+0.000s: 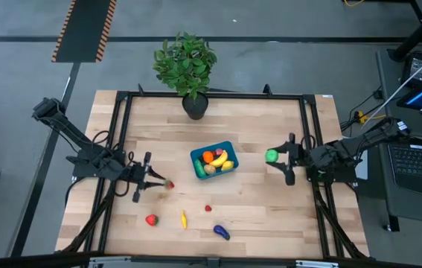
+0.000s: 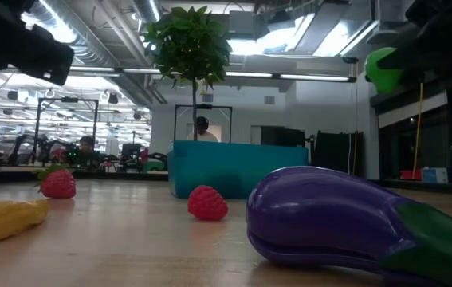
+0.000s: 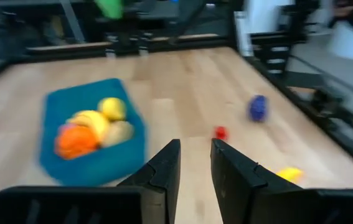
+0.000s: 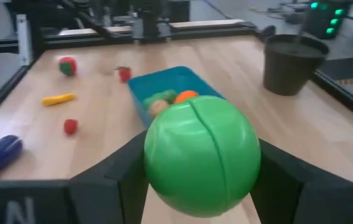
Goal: Pick and placing Produce into tupperware
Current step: Put the green pear into the blue bin
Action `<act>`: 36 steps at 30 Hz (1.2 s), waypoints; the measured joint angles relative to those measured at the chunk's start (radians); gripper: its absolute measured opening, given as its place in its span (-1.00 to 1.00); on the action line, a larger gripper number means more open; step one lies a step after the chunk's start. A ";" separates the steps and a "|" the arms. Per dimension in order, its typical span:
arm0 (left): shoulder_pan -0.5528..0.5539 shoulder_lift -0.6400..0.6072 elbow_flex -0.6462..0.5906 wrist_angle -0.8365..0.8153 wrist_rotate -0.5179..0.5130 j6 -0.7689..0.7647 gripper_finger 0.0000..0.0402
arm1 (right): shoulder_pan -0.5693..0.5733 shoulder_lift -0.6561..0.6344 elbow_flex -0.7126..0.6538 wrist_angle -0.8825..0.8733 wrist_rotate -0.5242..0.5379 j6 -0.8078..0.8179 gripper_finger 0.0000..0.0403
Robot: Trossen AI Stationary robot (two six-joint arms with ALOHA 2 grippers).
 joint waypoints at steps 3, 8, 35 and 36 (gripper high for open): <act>0.034 0.000 0.000 0.000 -0.043 0.019 -0.61 | -0.012 0.001 0.000 0.004 -0.031 -0.002 0.09; 0.128 0.000 0.000 0.004 -0.041 0.015 -0.68 | -0.073 0.003 0.000 0.049 -0.116 -0.030 0.09; 0.461 0.001 0.000 0.068 0.542 0.083 -0.95 | -0.357 0.388 0.198 0.119 -0.581 -0.265 0.09; 0.467 0.001 0.000 0.068 0.561 0.092 -0.96 | -0.369 0.418 0.216 0.108 -0.603 -0.265 0.09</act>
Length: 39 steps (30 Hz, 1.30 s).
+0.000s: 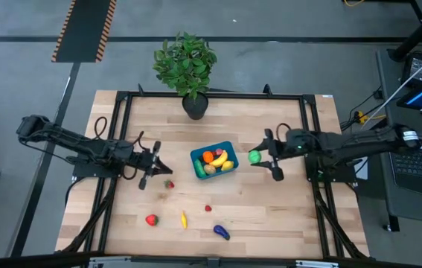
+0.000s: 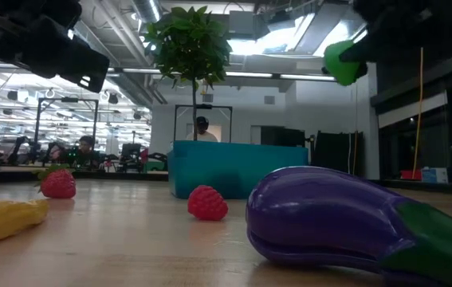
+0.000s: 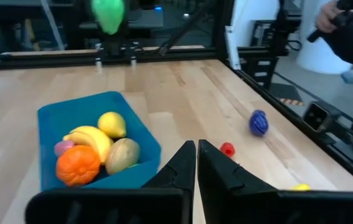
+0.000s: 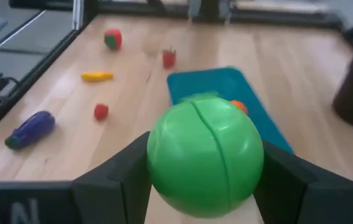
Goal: Pick and placing Produce into tupperware
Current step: Put the green pear into the blue bin
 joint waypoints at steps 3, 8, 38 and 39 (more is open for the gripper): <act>0.020 0.000 0.000 0.000 0.056 0.009 -0.99 | -0.037 0.088 0.062 -0.015 -0.074 -0.018 0.09; 0.039 0.000 0.000 -0.003 0.105 0.011 -0.96 | -0.071 0.201 0.200 -0.140 -0.113 -0.055 0.09; 0.044 0.000 0.000 -0.005 0.139 0.013 -0.80 | -0.169 0.781 0.722 -0.525 -0.132 -0.155 0.08; 0.044 0.000 0.000 -0.005 0.128 0.021 -0.80 | -0.169 0.798 0.739 -0.543 -0.123 -0.158 0.08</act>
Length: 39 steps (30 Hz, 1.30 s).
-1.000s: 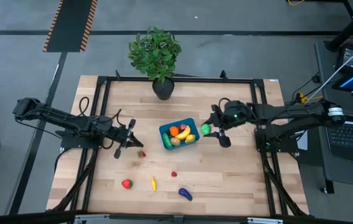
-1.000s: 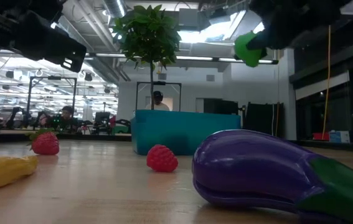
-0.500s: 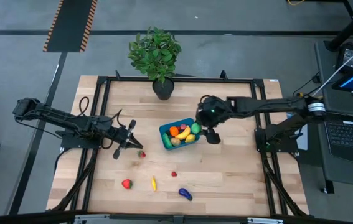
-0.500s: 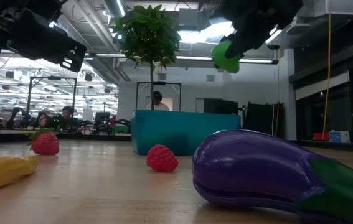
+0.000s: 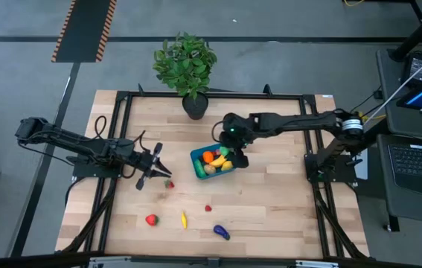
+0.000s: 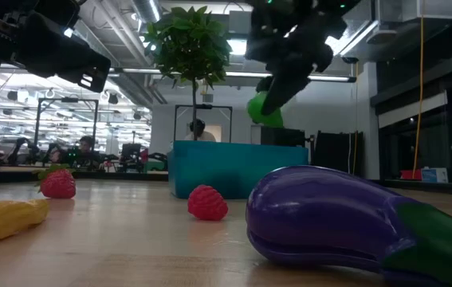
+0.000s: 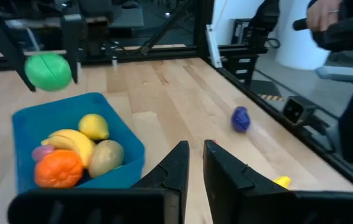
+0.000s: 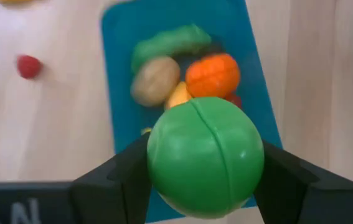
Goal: Pick and placing Produce into tupperware
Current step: Put the green pear into the blue bin
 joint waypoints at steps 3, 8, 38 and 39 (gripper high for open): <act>0.000 0.000 0.000 -0.004 -0.032 0.012 -0.79 | -0.001 0.048 0.046 -0.062 0.041 -0.006 0.08; 0.000 0.000 0.000 -0.030 -0.036 0.013 -0.83 | 0.002 0.094 0.076 -0.069 0.063 -0.018 0.08; 0.000 0.000 0.000 -0.061 -0.036 0.013 -0.83 | 0.060 0.187 0.082 -0.045 0.236 -0.047 0.08; 0.000 0.000 0.000 -0.062 -0.036 0.013 -0.83 | 0.060 0.187 0.082 -0.044 0.236 -0.047 0.08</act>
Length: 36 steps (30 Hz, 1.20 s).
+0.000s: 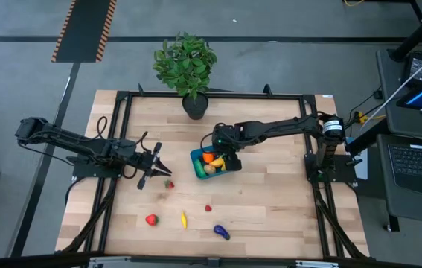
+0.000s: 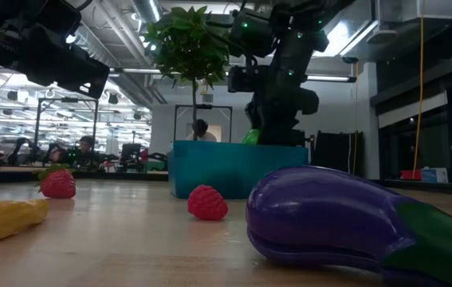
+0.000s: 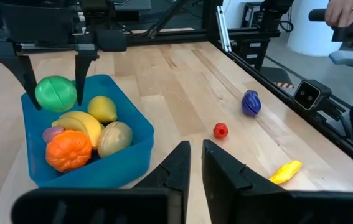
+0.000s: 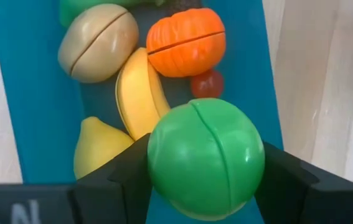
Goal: Pick and placing Produce into tupperware
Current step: Put the green pear into the blue bin, then put the top red strawberry into the blue bin
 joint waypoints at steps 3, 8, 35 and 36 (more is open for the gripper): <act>0.000 0.000 0.000 -0.004 0.000 0.000 -0.82 | 0.000 0.000 0.000 0.001 0.000 0.003 0.08; 0.000 0.000 0.000 -0.006 0.000 0.000 -0.88 | 0.000 0.000 0.000 0.009 0.000 0.060 0.42; 0.000 0.000 0.000 -0.011 -0.003 -0.001 -0.81 | 0.002 -0.129 -0.002 -0.121 0.000 0.143 0.65; 0.000 0.000 0.000 -0.011 -0.003 -0.001 -0.81 | 0.002 -0.151 -0.002 -0.121 -0.001 0.157 0.65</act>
